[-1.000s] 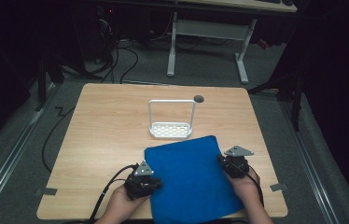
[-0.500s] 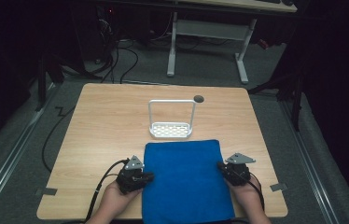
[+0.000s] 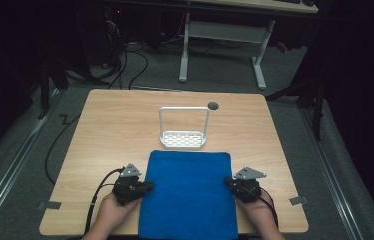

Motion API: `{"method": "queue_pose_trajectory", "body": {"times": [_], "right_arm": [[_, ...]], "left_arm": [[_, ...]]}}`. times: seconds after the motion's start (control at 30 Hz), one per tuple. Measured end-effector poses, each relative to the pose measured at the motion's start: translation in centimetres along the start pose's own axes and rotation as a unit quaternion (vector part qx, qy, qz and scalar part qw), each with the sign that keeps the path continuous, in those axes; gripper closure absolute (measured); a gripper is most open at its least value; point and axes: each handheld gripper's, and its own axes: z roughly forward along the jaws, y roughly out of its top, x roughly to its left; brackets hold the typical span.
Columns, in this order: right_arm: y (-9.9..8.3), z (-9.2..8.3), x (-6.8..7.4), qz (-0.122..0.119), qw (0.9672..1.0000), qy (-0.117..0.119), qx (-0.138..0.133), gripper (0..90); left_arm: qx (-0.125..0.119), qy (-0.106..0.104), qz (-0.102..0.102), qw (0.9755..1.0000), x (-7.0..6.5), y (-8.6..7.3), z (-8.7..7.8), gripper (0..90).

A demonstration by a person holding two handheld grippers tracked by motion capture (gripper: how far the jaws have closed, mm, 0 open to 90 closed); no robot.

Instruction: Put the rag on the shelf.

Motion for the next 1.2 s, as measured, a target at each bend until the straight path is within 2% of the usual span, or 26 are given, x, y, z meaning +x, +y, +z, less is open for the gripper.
{"method": "queue_pose_trajectory", "body": {"times": [0.27, 0.5, 0.57, 0.67, 0.73, 0.8, 0.9, 0.97, 1.07, 1.2], "right_arm": [[0.2, 0.3, 0.9, -0.016, 0.9995, 0.026, -0.002, 89.3], [0.4, 0.3, 1.2, -0.024, 0.9992, 0.031, 0.000, 87.8], [0.4, 0.2, 1.2, -0.024, 0.9991, 0.035, -0.002, 84.2], [0.5, -0.1, 0.9, -0.021, 0.9990, 0.036, -0.017, 81.3], [0.5, -0.2, 0.7, -0.017, 0.9990, 0.034, -0.024, 80.8], [0.4, -0.3, 0.5, -0.016, 0.9990, 0.032, -0.026, 80.3], [0.4, -0.3, 0.4, -0.017, 0.9991, 0.031, -0.025, 79.8], [0.3, -0.3, 0.3, -0.017, 0.9990, 0.030, -0.027, 79.4], [0.3, -0.4, 0.1, -0.015, 0.9991, 0.029, -0.028, 79.1], [0.1, -0.5, -0.1, -0.010, 0.9992, 0.028, -0.027, 78.8]], "left_arm": [[0.001, -0.005, -0.010, 0.9999, -0.2, -1.7, -1.7, 81.5], [0.006, -0.008, -0.019, 0.9998, -0.2, -1.7, -1.9, 80.1], [-0.012, 0.014, -0.011, 0.9998, 0.2, -1.4, -2.1, 75.2], [-0.049, 0.037, -0.032, 0.9976, 1.5, -0.9, -2.5, 71.6], [-0.062, 0.051, -0.051, 0.9955, 2.7, -0.5, -2.4, 71.3], [-0.063, 0.066, -0.059, 0.9941, 3.6, 0.0, -2.0, 69.9], [-0.064, 0.082, -0.056, 0.9930, 4.3, 1.1, -1.0, 67.2], [-0.067, 0.084, -0.061, 0.9923, 4.8, 2.0, -0.2, 65.9], [-0.069, 0.105, -0.064, 0.9899, 5.5, 3.4, 1.1, 63.9], [-0.065, 0.108, -0.073, 0.9893, 6.1, 4.4, 2.3, 63.7]]}}
